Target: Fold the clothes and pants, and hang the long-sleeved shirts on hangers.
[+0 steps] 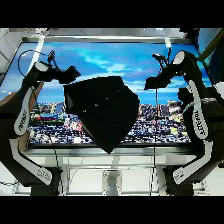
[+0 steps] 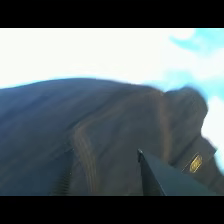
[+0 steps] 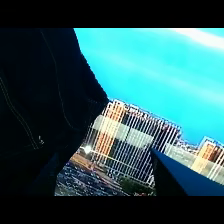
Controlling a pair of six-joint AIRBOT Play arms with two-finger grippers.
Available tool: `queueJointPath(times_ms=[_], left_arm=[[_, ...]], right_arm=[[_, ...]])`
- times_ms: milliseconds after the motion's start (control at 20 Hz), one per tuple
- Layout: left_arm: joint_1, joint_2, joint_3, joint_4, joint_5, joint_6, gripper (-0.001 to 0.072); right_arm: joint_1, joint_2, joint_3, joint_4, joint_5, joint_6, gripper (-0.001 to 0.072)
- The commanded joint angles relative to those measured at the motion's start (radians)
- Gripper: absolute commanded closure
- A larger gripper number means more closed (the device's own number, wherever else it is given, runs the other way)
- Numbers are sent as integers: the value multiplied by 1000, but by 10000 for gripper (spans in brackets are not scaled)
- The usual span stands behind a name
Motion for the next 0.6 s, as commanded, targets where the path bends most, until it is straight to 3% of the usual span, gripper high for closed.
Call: queueJointPath(times_ms=[0, 250, 550], left_arm=[[79, 23, -71, 158, -246, 3, 245], [85, 74, -303, 140, -166, 3, 244], [27, 72, -362, 60, -31, 11, 245]], right_arm=[[0, 0, 0, 3, 18, -1, 88], [0, 0, 0, 11, 19, 0, 88], [0, 0, 0, 12, 18, 0, 87]])
